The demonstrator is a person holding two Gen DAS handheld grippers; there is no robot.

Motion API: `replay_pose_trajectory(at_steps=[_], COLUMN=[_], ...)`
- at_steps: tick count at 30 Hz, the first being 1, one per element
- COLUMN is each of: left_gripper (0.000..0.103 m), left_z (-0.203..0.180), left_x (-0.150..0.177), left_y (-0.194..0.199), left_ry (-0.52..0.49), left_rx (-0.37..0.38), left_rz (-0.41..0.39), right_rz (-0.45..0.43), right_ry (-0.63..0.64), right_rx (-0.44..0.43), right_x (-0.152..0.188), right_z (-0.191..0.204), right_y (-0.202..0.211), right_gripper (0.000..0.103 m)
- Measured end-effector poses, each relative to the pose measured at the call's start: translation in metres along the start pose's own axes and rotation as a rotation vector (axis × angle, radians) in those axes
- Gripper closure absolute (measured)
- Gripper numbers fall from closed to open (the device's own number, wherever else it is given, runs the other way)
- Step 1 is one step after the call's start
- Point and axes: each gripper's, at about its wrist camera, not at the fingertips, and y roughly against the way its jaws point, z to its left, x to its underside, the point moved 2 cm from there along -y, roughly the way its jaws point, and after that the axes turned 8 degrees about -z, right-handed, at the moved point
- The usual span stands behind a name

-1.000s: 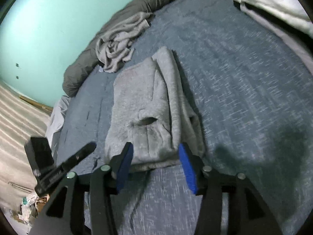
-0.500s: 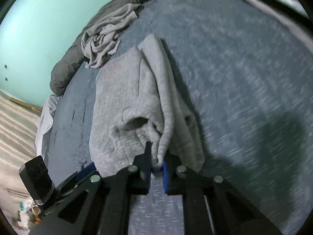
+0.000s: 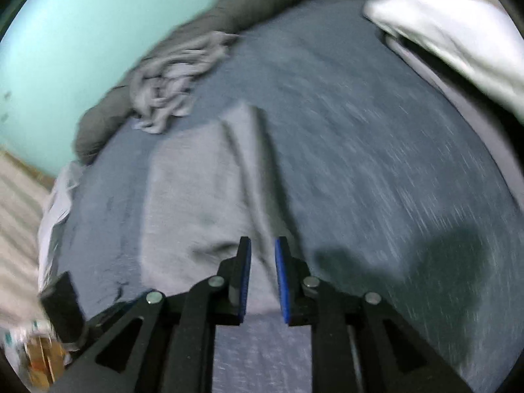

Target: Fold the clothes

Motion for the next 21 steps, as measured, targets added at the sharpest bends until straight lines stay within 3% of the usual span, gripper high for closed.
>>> replay_pose_trajectory(at_steps=[3, 11, 14, 21], left_gripper=[0.057, 0.057, 0.058, 0.062], left_z=[0.0, 0.004, 0.008, 0.015], left_x=[0.002, 0.0, -0.004, -0.043], left_y=[0.002, 0.005, 0.005, 0.014], left_ry=[0.006, 0.027, 0.057, 0.067], left_rx=[-0.005, 0.012, 0.036, 0.076], left_rz=[-0.003, -0.002, 0.004, -0.043], right_rz=[0.03, 0.111, 0.142, 0.168], right_ry=[0.055, 0.206, 0.263, 0.315], right_rx=[-0.059, -0.031, -0.019, -0.026], right_x=[-0.007, 0.014, 0.022, 0.026], right_z=[0.025, 0.023, 0.022, 0.012], right_y=[-0.022, -0.066, -0.083, -0.091], right_gripper=[0.088, 0.088, 0.094, 0.097])
